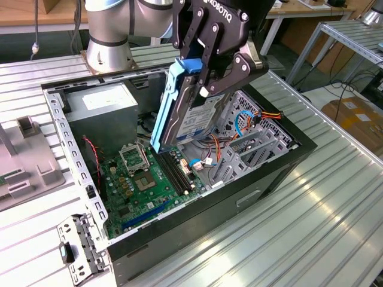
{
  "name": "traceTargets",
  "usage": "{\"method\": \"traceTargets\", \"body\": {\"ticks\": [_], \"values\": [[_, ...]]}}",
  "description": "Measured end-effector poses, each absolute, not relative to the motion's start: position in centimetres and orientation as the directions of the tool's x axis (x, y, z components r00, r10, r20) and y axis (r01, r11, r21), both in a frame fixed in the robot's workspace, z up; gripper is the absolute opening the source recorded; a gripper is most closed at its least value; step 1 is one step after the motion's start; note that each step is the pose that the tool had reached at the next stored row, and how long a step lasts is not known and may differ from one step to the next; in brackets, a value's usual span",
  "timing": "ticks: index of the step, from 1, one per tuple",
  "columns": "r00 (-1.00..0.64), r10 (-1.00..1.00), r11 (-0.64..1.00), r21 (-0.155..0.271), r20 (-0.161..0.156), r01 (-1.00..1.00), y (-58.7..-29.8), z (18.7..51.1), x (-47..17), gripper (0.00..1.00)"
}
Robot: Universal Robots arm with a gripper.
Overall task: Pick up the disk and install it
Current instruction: 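Pick up the disk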
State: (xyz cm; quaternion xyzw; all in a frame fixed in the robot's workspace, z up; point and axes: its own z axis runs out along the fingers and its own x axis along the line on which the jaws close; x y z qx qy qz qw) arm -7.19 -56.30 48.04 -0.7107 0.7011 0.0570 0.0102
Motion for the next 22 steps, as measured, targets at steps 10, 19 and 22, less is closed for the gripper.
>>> {"method": "traceTargets", "body": {"ticks": [10,19,22], "values": [[0.010,-0.995,-0.017,0.065,-0.095,-0.998,-56.5,48.0,-7.1,0.37],[0.010,-0.995,-0.017,0.065,-0.095,-0.998,-57.3,48.0,-6.3,0.37],[0.010,-0.995,-0.017,0.065,-0.096,-0.998,-57.8,48.0,-6.1,0.37]]}}
